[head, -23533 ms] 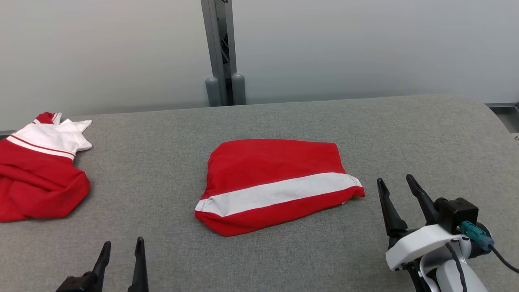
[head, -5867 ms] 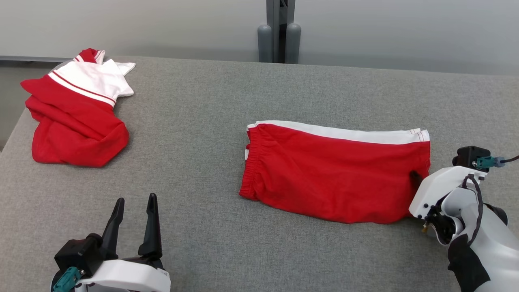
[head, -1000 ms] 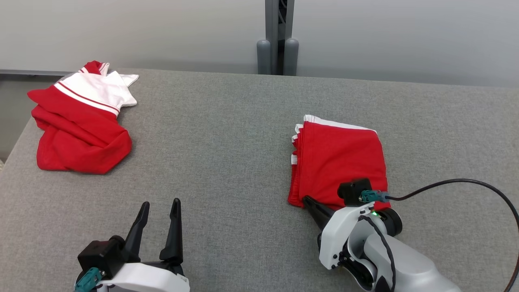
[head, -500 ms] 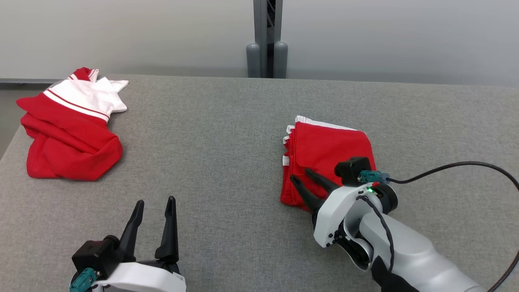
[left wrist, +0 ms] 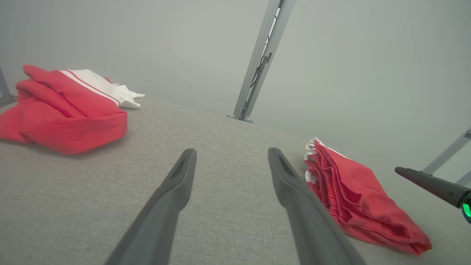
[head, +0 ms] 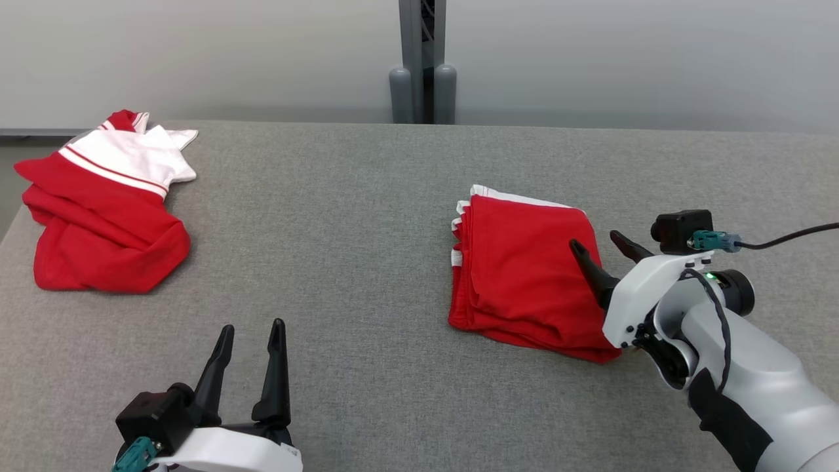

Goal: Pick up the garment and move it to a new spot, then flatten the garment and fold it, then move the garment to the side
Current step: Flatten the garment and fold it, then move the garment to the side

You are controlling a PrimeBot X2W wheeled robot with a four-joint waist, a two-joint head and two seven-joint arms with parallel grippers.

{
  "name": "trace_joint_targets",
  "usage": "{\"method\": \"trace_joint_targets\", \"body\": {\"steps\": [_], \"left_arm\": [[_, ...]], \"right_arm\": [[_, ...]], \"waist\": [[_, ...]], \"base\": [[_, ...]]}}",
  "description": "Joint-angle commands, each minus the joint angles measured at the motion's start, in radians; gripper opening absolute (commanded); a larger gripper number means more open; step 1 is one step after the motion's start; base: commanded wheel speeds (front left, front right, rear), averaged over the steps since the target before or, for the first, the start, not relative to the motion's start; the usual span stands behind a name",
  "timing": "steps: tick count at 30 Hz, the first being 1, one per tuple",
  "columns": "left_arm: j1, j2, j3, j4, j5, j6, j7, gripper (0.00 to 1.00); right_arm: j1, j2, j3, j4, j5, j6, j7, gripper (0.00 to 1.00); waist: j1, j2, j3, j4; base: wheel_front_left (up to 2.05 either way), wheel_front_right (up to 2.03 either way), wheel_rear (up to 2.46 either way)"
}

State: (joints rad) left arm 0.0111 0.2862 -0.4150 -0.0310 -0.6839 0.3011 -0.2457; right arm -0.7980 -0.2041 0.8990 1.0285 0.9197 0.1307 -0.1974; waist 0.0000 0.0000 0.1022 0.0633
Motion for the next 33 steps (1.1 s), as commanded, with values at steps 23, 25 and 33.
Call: {"method": "trace_joint_targets", "body": {"steps": [23,25,33], "left_arm": [[-0.048,-0.024,0.004,0.050,0.010,-0.033,-0.012,1.00],[-0.048,-0.024,0.006,0.052,0.012,-0.035,-0.013,1.00],[-0.058,-0.020,0.001,0.058,0.021,-0.043,-0.015,1.00]], "right_arm": [[0.015,-0.036,-0.092,0.092,0.221,0.000,0.379,1.00],[0.017,-0.034,-0.096,0.087,0.234,0.000,0.391,1.00],[-0.025,-0.021,-0.063,0.126,0.189,0.000,0.335,0.00]], "waist": [[0.0000,0.0000,0.043,0.090],[0.0000,0.0000,0.045,0.088],[0.0000,0.0000,0.054,0.081]], "base": [[0.00,0.00,0.00],[0.00,0.00,0.00],[0.00,0.00,0.00]]}}
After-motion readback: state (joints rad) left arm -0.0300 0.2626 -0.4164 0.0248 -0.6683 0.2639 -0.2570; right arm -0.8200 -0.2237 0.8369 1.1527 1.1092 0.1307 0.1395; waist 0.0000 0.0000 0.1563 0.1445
